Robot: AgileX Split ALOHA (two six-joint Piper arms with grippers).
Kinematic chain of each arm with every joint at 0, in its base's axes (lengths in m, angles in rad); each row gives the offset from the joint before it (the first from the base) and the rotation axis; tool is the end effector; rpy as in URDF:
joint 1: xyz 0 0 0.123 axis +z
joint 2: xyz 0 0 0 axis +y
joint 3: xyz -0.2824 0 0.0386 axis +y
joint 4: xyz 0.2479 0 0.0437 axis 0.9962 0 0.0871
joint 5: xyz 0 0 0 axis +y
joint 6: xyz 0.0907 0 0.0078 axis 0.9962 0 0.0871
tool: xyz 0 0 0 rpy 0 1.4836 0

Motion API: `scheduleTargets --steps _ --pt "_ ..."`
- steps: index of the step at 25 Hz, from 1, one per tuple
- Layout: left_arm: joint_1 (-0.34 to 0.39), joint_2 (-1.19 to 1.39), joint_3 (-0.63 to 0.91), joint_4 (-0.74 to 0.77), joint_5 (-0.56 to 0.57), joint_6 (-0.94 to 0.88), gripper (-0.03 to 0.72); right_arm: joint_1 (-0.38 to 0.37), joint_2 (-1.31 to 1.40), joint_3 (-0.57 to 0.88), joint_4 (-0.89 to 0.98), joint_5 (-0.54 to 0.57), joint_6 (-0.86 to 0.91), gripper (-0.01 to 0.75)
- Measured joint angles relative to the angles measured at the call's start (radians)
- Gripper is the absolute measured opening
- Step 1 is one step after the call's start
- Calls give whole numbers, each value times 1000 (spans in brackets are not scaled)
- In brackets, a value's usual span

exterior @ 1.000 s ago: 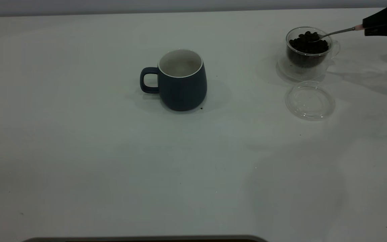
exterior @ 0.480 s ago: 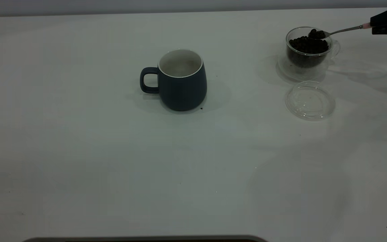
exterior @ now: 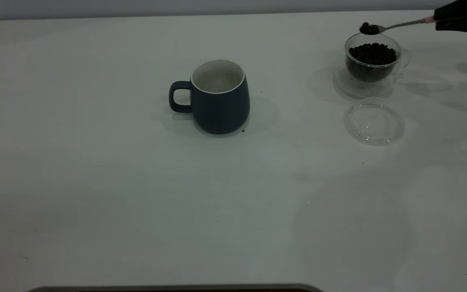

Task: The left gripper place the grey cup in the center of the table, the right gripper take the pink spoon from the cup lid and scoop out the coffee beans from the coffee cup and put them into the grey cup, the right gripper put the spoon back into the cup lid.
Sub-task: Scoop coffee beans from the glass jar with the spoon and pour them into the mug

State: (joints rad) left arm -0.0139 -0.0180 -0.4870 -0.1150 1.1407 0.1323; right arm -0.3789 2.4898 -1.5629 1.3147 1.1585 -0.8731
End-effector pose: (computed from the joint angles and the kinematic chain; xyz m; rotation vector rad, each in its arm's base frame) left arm -0.0101 -0.0094 0.2676 0.1657 2.1077 -0.0687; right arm 0.4389 -0.0878 0.0504 0.4526 2.4012 1.4322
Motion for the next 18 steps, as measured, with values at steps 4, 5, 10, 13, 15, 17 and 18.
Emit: scheduleTargets --steps 4,5,10,13,15,17,18 --pt "0 0 0 0 0 0 567 30 -1 0 14 1 2 100" --pt "0 0 0 0 0 0 567 38 -1 0 18 1 3 100" --pt "0 0 0 0 0 0 567 83 -20 0 28 1 4 100" --pt "0 0 0 0 0 0 567 119 -32 0 29 1 6 100" --pt "0 0 0 0 0 2 567 141 -37 0 29 1 10 100" --pt "0 0 0 0 0 2 567 164 -37 0 29 2 18 100" --pt "0 0 0 0 0 2 567 177 -37 0 29 2 21 100"
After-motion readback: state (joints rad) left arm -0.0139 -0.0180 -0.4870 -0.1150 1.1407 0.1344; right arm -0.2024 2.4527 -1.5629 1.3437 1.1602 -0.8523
